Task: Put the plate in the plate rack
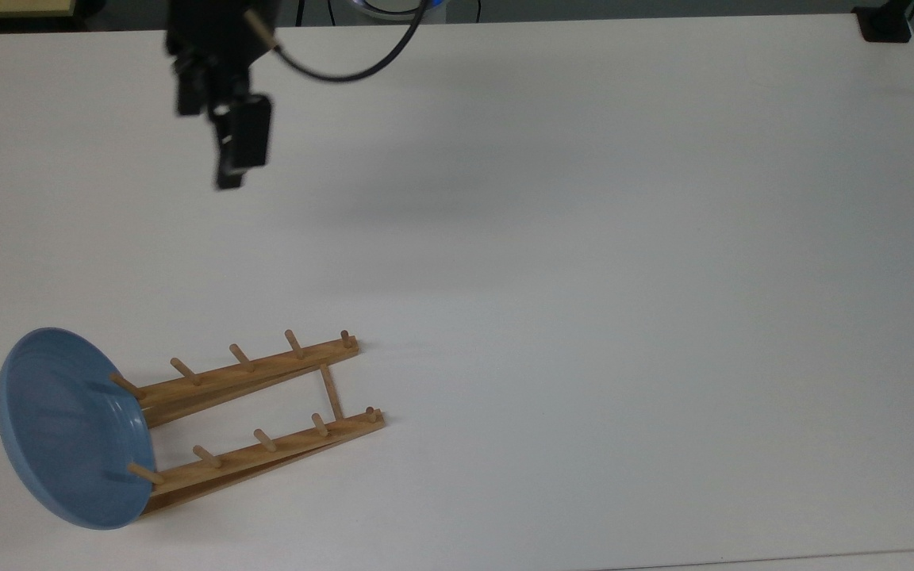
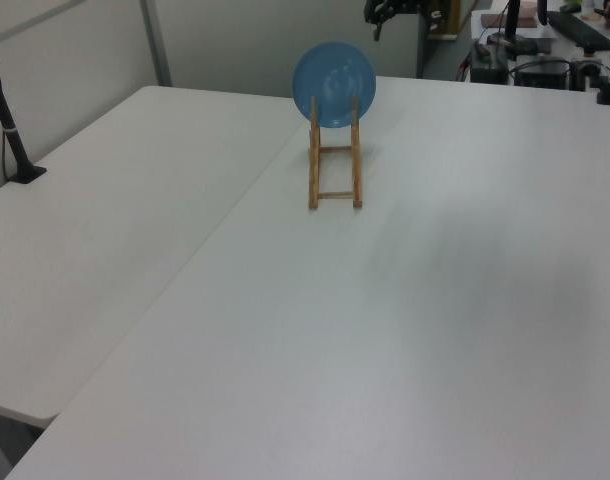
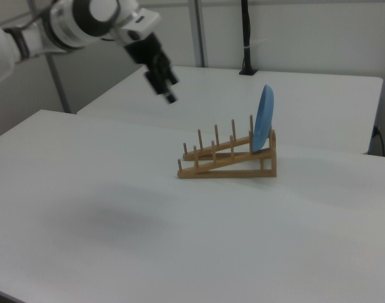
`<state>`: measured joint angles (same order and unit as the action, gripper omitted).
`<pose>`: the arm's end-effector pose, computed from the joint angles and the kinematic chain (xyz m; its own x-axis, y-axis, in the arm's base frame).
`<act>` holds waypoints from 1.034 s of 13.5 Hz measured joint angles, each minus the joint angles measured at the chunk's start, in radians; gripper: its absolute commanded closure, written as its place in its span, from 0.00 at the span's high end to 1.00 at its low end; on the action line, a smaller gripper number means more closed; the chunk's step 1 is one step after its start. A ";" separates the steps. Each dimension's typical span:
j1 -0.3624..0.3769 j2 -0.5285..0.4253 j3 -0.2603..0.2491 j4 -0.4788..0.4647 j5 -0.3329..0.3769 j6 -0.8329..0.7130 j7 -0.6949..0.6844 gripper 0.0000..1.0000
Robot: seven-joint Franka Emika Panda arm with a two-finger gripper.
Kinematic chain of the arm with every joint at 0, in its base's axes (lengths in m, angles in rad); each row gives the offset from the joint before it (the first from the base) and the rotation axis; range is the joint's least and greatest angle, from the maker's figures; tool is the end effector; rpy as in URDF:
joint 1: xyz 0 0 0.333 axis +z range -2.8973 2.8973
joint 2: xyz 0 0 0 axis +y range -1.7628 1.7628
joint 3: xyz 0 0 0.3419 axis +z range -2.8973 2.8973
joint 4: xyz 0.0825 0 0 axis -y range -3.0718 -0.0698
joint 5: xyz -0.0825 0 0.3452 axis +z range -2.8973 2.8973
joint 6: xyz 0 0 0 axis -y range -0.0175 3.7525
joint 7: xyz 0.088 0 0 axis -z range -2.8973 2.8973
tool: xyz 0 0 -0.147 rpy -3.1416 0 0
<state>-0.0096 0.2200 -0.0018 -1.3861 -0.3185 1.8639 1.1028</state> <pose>0.6253 -0.0431 0.6050 0.4366 -0.8116 0.3881 -0.8633 -0.4994 -0.0732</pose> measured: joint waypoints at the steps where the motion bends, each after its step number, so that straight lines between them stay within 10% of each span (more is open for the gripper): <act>1: 0.000 -0.016 0.024 -0.001 0.041 -0.082 0.000 1.00; 6: 0.002 -0.106 0.068 -0.038 0.262 -0.320 -0.290 1.00; 14: -0.149 -0.191 0.065 -0.092 0.371 -0.322 -1.118 1.00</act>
<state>-0.1586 0.0288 0.0633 -1.4777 0.0526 1.5418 -0.0149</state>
